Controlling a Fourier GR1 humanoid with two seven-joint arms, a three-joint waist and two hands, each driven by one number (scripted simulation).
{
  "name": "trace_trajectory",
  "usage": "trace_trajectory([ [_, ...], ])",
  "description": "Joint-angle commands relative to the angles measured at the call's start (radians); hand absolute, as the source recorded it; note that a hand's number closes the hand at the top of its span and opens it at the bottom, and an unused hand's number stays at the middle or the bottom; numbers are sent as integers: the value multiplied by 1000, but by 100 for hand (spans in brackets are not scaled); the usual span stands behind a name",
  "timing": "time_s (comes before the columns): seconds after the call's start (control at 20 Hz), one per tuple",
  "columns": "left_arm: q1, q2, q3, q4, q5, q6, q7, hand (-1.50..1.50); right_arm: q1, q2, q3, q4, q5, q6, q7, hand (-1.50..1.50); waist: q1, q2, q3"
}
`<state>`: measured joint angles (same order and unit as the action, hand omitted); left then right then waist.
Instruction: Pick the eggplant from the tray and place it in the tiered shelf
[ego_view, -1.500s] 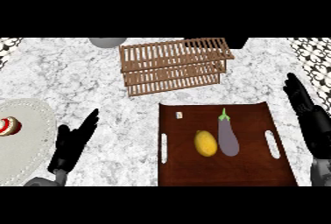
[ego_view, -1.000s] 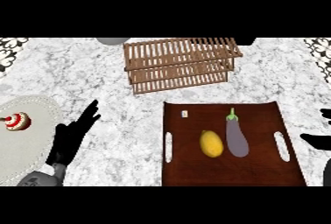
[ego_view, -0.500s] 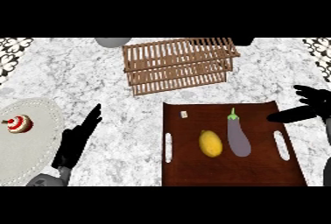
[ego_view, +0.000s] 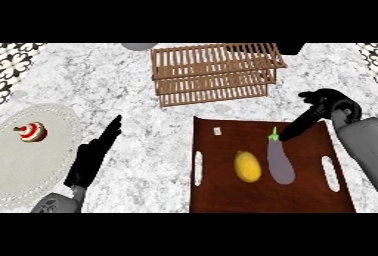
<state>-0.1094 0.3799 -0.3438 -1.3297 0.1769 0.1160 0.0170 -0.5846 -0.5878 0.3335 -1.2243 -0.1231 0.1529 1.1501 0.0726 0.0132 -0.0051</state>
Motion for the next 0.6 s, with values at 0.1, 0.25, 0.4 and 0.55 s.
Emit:
trace_trajectory([
  [0.1, -6, 1, -13, 2, -11, -15, -3, 0, -105, -33, 229, 114, 43, 267, 219, -150, 37, 4, -3],
  [0.25, -63, -34, -8, 15, -9, 4, 37, 0, -169, 3, 298, 190, 35, 310, 217, -150, 15, 7, 0],
  [0.4, -29, -22, -5, 18, -15, 2, 15, 0, -234, 86, 316, 301, 0, 305, 227, -150, 12, 3, 2],
  [0.55, -36, -10, 18, 43, -7, -15, -12, 0, -268, 182, 339, 404, -25, 283, 245, -150, 1, 4, 2],
])
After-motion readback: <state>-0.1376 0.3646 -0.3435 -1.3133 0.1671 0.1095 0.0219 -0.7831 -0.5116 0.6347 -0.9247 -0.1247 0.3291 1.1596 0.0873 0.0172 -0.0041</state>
